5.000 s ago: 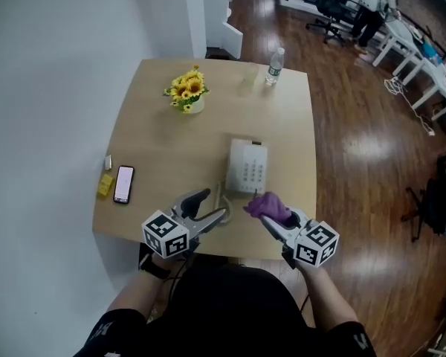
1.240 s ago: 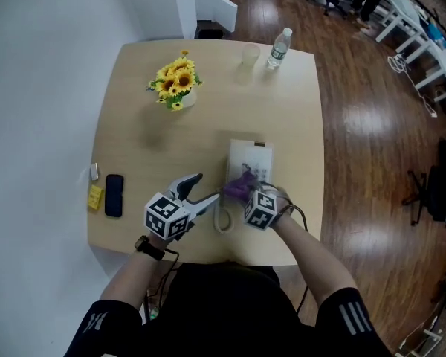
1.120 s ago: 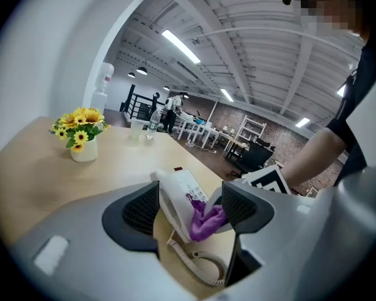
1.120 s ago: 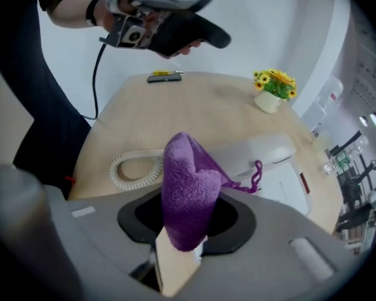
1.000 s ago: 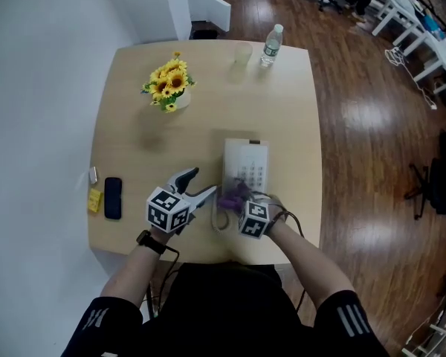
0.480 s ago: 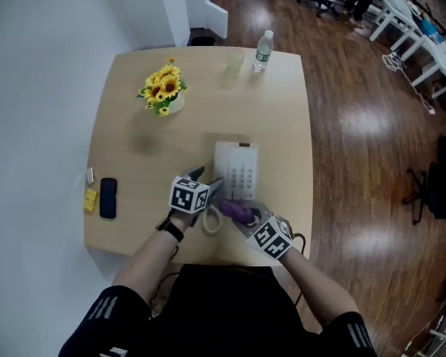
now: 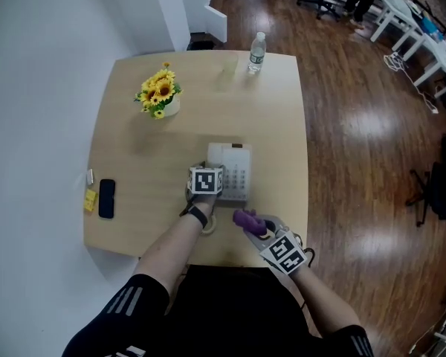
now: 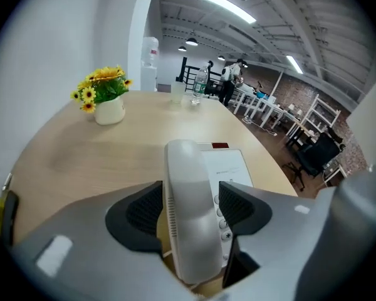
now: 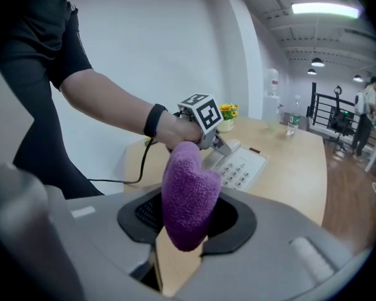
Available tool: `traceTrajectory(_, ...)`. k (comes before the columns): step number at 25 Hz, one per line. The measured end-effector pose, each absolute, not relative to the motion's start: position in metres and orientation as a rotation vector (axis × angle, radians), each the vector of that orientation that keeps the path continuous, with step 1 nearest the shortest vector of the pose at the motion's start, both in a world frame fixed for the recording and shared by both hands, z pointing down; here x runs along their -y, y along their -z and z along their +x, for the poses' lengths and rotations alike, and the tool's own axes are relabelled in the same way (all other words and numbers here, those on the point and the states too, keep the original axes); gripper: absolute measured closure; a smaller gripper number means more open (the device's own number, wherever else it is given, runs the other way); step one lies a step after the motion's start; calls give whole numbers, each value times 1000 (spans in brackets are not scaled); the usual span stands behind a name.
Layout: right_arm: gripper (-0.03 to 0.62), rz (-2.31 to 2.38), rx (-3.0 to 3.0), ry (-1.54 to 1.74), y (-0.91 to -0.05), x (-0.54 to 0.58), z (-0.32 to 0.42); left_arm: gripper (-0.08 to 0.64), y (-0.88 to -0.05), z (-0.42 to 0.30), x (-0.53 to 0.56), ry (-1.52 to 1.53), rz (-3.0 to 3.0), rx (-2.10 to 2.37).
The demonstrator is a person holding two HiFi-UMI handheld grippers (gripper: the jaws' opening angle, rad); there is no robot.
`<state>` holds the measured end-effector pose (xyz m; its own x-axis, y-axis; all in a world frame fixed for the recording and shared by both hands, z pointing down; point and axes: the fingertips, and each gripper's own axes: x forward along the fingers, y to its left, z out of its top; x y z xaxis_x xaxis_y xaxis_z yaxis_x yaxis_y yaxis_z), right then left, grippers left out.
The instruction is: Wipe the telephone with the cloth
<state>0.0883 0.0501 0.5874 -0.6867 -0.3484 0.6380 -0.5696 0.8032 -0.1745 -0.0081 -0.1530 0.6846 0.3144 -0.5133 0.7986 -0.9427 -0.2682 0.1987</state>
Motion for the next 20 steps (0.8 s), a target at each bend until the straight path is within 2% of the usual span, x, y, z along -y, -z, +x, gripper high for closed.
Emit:
traceTrajectory(2,451,691,2396,-505,-586,-53,94,313,-692,-8,157,-818,1878,1317)
traceTrajectory(10,451,750,2419,-554,-582,-59,109,322,-703,-10,165,-874,1863,1399)
traceTrajectory(20,451,801,2436,-577,-572,-51,112,344,-687,-4,155,-686,1924,1249)
